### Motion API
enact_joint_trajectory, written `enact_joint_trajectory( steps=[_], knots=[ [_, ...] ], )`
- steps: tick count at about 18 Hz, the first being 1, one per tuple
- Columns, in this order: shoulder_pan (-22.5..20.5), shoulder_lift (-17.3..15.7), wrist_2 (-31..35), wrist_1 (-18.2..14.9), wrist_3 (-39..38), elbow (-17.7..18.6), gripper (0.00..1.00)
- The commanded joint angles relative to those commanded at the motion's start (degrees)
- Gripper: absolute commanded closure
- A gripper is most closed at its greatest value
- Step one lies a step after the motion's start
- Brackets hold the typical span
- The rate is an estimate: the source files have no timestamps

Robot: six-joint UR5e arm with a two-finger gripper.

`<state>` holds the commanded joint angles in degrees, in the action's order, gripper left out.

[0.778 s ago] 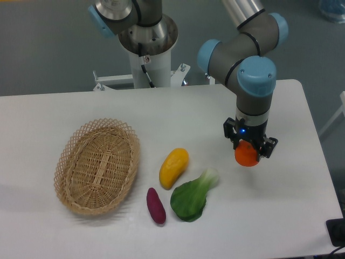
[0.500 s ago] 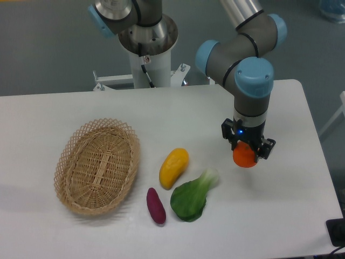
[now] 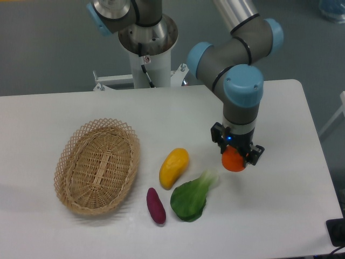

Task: Place the orange in the basket
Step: 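Lift the held orange and carry it toward the wicker basket, then lower the orange into the wicker basket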

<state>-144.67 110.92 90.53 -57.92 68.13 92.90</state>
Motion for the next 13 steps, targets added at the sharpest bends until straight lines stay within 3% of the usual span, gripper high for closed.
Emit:
enact_joint_trajectory(
  steps=[13],
  knots=[
    [17.74, 0.08, -0.27, 0.7, -19.6, -0.79, 0.41]
  ],
)
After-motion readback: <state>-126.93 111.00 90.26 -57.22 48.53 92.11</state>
